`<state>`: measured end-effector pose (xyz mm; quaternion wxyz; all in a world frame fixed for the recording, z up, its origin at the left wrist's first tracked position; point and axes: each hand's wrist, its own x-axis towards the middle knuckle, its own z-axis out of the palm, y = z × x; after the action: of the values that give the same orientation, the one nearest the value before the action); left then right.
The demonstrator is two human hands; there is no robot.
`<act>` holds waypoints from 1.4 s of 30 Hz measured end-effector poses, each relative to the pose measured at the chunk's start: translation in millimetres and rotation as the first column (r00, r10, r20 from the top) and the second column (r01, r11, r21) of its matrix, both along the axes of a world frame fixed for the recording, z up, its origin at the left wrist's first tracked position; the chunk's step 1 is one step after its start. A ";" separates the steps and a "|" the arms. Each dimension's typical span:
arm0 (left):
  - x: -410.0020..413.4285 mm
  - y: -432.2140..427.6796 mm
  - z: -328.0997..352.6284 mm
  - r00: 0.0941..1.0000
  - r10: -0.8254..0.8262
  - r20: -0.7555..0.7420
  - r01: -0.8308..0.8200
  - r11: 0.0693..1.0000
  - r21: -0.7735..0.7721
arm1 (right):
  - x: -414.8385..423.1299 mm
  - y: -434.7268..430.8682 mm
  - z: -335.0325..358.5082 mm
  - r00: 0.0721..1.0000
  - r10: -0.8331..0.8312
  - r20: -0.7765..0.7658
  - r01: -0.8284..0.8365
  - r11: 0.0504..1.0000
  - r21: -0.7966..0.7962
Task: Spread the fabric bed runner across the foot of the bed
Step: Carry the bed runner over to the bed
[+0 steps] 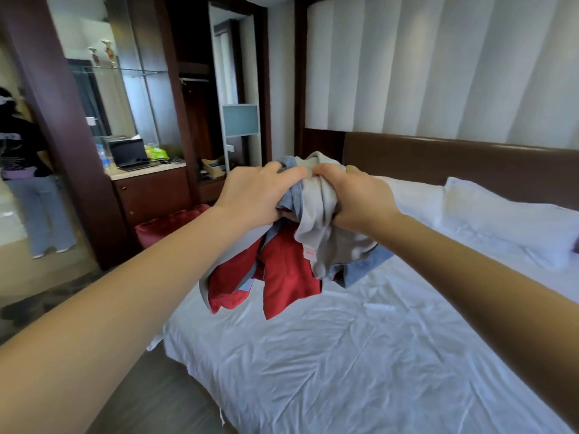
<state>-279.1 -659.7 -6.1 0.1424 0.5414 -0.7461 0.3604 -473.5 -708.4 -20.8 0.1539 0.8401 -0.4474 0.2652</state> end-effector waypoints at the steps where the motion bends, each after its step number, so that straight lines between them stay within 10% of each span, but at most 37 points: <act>1: 3.2 -10.3 1.3 1.000 -0.027 0.002 0.027 1.000 -0.002 | 1.8 -5.4 0.9 1.000 -0.022 0.005 0.022 1.000 -0.004; 42: -151.0 -307.9 -105.1 0.856 -0.516 -0.040 0.505 0.815 0.285 | -141.1 -182.2 -103.0 0.827 -0.561 -0.033 0.549 0.796 0.253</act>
<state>-430.1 -967.6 -111.2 0.1397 0.3294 -0.9103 0.2080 -614.6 -890.6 -123.7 0.1070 0.6787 -0.7070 0.1677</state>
